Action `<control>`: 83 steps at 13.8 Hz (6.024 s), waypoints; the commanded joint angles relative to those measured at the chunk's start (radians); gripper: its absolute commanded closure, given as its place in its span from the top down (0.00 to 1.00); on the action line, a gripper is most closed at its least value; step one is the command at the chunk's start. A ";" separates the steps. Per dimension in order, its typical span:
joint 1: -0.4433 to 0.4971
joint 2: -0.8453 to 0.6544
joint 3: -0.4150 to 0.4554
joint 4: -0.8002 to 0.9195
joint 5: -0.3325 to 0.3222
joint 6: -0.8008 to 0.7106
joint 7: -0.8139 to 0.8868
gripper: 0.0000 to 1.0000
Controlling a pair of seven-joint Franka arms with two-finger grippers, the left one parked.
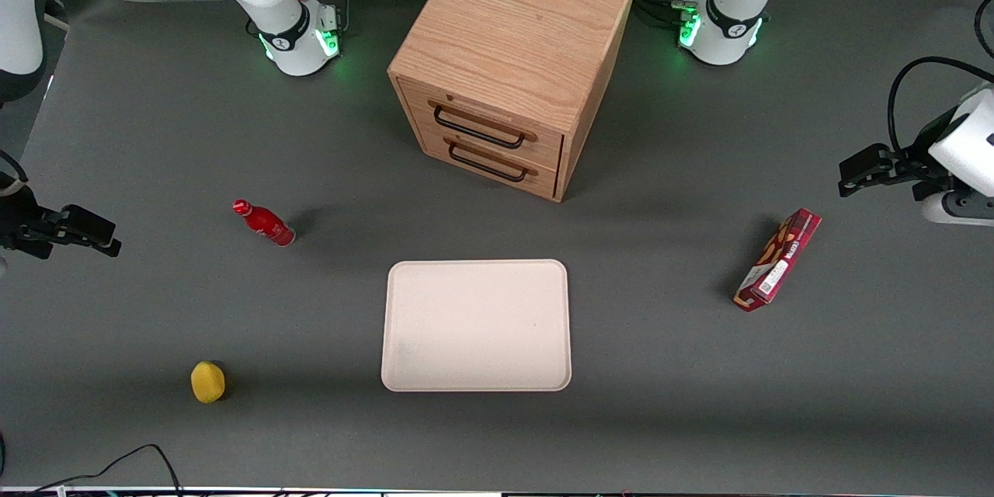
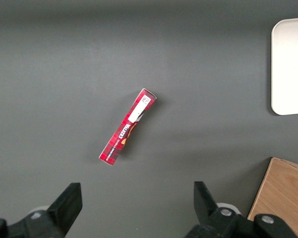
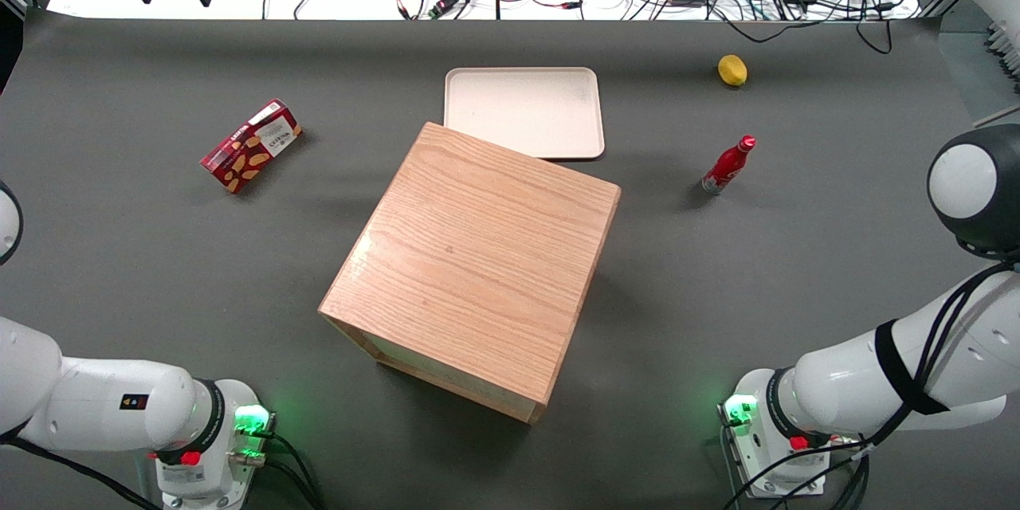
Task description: Place coke bottle on tray
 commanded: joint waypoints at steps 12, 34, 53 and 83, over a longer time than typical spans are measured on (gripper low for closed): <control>0.026 0.016 -0.001 0.019 -0.001 -0.024 0.014 1.00; 0.025 0.022 0.010 -0.065 0.022 -0.033 0.011 1.00; 0.002 -0.248 0.079 -0.883 0.025 0.560 -0.048 0.75; 0.075 0.243 0.266 -0.080 -0.014 0.262 0.235 0.00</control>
